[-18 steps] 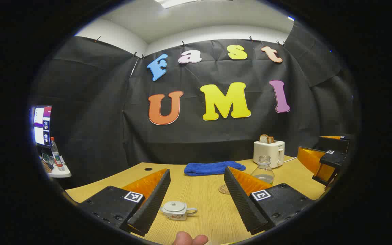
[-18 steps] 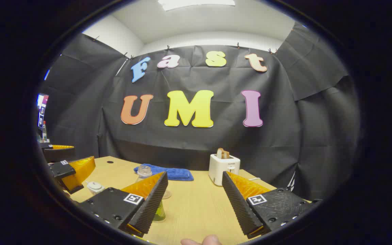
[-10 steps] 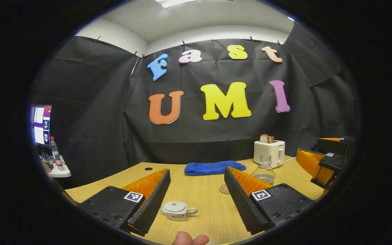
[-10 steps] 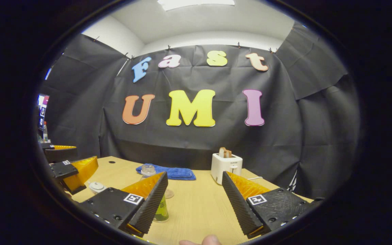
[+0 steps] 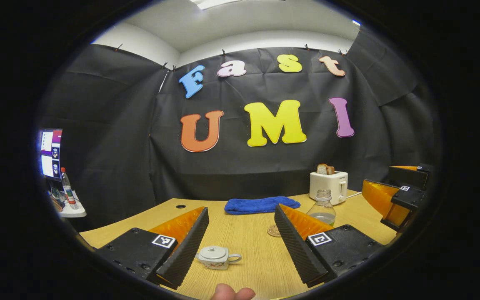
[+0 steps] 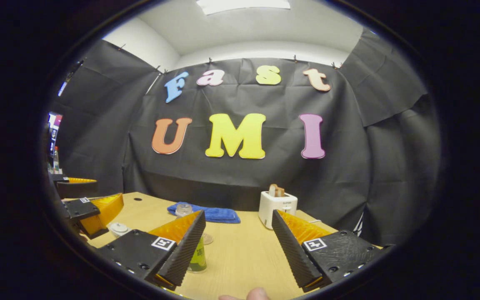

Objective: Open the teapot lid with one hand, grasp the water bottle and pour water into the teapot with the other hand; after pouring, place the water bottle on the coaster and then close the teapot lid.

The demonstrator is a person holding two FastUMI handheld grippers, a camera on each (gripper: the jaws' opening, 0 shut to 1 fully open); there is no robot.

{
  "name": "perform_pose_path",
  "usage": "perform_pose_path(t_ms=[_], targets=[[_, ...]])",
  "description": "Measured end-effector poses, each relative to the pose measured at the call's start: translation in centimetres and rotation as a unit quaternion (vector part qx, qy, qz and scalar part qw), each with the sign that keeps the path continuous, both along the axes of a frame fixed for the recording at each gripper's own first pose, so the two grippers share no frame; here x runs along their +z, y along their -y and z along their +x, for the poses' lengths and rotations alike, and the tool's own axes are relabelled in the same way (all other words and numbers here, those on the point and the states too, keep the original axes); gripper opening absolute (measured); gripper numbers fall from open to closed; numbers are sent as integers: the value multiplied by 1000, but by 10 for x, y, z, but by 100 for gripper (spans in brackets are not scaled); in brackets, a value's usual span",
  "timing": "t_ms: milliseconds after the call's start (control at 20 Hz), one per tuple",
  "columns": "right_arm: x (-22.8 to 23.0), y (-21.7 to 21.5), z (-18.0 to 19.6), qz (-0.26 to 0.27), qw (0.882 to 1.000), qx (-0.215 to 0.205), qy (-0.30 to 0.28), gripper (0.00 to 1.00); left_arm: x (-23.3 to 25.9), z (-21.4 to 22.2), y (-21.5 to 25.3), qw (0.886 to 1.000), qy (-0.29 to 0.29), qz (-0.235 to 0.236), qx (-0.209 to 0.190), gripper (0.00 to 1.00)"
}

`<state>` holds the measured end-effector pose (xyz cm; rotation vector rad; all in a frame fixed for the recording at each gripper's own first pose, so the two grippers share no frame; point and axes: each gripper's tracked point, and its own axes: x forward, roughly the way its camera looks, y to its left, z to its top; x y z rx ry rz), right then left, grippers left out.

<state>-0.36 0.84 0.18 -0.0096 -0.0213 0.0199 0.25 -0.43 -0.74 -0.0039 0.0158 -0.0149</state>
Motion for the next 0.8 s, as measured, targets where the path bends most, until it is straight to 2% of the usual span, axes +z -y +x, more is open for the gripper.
perform_pose_path(t_ms=[400, 800], targets=[[-3, -1, 0, 14, 1000, 12, -4, 95, 0, -4, -4, 1000, -3, 10, 9, 99], [-27, -6, -2, 14, 999, 26, -21, 95, -39, -13, -27, 999, -45, 6, 17, 99]])
